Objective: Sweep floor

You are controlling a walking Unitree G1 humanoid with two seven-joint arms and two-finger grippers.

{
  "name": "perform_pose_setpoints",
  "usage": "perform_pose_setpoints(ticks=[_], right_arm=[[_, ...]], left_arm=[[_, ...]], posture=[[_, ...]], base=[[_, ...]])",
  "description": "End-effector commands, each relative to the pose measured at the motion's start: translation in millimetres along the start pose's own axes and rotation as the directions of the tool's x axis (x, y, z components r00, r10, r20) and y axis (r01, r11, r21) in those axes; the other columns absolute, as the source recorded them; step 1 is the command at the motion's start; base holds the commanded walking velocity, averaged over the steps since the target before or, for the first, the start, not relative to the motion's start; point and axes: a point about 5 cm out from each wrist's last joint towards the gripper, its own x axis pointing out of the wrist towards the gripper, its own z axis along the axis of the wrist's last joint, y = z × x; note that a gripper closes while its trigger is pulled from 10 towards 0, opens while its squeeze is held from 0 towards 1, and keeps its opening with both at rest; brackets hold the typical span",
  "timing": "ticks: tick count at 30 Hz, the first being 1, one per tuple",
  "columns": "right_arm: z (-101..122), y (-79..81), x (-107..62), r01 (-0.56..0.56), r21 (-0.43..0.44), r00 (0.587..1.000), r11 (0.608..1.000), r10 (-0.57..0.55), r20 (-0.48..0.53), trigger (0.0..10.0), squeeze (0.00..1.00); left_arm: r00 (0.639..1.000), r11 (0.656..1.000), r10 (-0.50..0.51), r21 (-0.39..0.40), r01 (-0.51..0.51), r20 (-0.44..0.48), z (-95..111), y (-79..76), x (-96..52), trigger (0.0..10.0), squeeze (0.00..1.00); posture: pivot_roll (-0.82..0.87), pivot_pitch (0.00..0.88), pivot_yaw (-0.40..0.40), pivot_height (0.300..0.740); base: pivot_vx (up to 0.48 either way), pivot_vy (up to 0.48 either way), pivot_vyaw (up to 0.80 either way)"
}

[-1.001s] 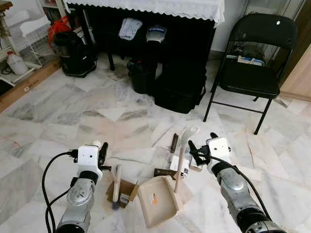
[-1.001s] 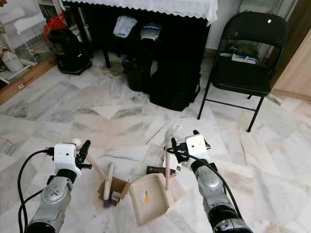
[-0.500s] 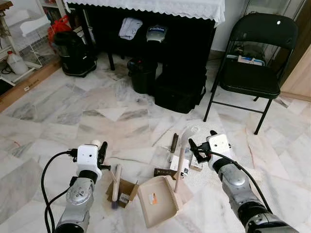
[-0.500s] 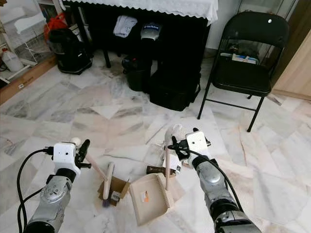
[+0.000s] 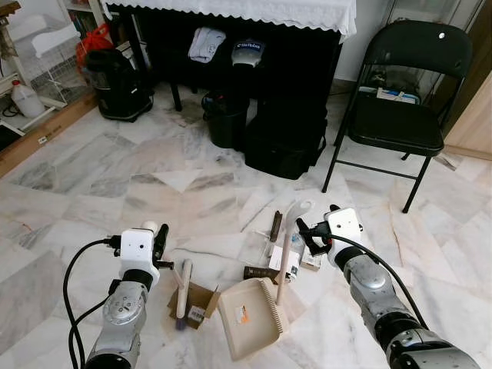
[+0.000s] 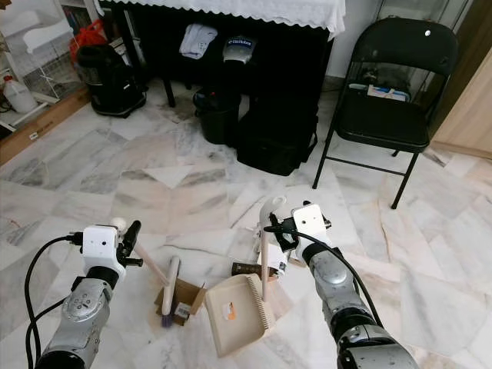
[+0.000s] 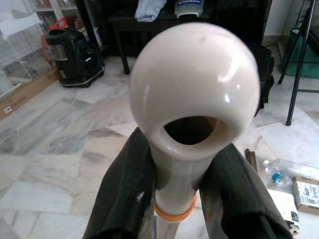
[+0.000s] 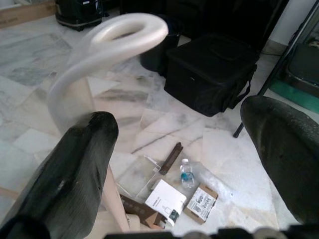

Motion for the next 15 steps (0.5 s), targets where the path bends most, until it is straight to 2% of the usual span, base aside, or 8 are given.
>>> perform_pose_setpoints(ticks=[1,9,15], right_arm=[[0.4,-1.3,1.3,-0.004,0.003,1.000,1.000,0.004,-0.013,10.0,0.00],[-7.7,8.7,1.1,-0.051,0.027,0.996,0.998,0.053,-0.070,10.0,0.00],[-6.7,5.4,1.0,-0.019,0.053,0.998,0.998,0.022,-0.060,10.0,0.00]], left_arm=[[0.999,0.999,-0.004,0.037,0.006,-0.036,-6.5,5.4,-7.0,10.0,0.00],[0.999,0.999,-0.017,0.045,0.019,-0.049,-8.8,5.3,-13.4,10.0,0.00],[0.998,0.999,-0.018,0.044,0.020,-0.055,-8.6,4.8,-12.4,10.0,0.00]], posture=[[0.02,0.141,0.025,0.740],[0.03,0.171,0.031,0.740],[0.02,0.168,0.030,0.740]], base=[[0.000,0.000,0.00],[0.000,0.000,0.00],[0.000,0.000,0.00]])
